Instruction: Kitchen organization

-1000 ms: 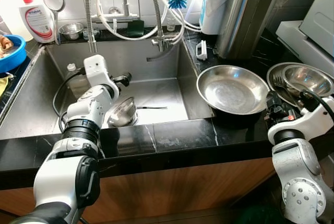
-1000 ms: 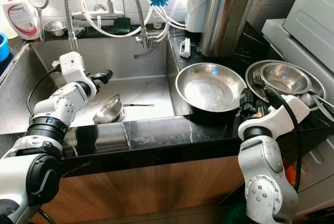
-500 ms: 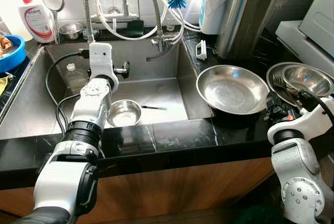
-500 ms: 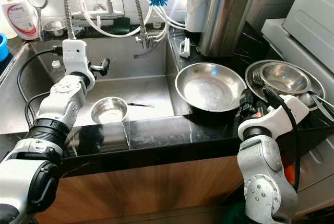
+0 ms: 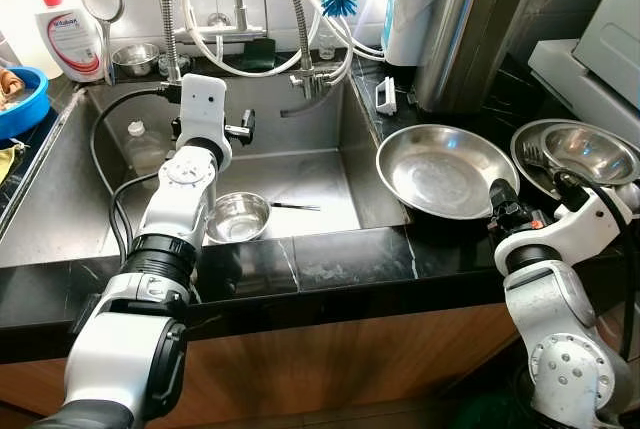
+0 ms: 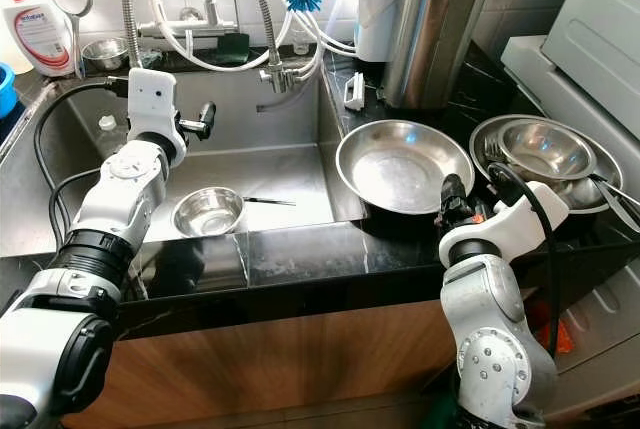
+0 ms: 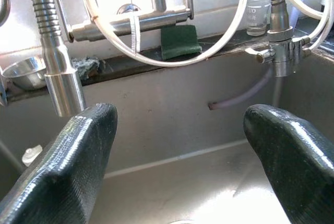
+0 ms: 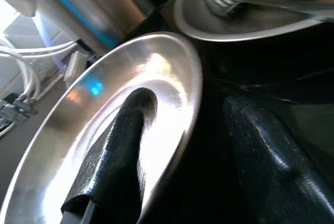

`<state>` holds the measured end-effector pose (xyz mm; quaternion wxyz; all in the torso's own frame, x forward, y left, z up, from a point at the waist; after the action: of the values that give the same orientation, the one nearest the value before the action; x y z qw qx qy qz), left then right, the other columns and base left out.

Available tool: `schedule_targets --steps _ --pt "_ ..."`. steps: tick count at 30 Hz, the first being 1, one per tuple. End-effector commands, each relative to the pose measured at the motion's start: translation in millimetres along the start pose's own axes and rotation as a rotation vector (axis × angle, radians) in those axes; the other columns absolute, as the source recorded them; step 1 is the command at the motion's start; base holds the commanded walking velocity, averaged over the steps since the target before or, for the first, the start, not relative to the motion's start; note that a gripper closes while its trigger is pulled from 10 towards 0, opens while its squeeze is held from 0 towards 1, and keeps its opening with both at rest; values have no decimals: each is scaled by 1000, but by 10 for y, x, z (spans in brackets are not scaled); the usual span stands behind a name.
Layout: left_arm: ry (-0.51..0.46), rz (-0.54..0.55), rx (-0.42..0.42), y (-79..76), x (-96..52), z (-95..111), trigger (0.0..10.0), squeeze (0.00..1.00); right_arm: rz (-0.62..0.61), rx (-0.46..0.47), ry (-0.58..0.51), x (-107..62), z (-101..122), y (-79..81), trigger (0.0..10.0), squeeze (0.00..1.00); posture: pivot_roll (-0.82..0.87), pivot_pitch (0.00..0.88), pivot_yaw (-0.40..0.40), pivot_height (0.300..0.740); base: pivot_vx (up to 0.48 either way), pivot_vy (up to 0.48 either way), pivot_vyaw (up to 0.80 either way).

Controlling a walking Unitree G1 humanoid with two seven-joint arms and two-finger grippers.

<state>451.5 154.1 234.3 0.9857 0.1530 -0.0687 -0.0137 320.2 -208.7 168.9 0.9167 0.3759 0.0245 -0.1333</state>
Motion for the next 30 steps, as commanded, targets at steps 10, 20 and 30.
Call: schedule_targets --steps 10,20,30 --pt "-139 -19 95 -84 -42 263 10000 0 -35 25 44 78 -19 -64 10000 0 9 39 -27 740 0 0 0" --pt "-256 4 120 -88 -89 502 10000 0 -1 32 43 164 46 38 10000 0 10 38 -28 740 0 0 0" --pt "-284 -26 161 -158 -114 540 10000 0 12 42 62 184 10 57 0 0 15 31 -31 740 0 0 0"
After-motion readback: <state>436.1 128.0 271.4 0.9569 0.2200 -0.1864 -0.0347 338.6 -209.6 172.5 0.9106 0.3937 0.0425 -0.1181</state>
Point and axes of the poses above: a point about 5 cm out from each wrist's last joint towards the gripper, its own x axis pointing out of the wrist towards the gripper, its own z axis along the axis of the wrist's last joint, y = z × x, the point moved 5 cm from there along x, pointing out of the wrist towards the gripper, and after that the axes turned 8 degrees about x, right-handed, at the moved point
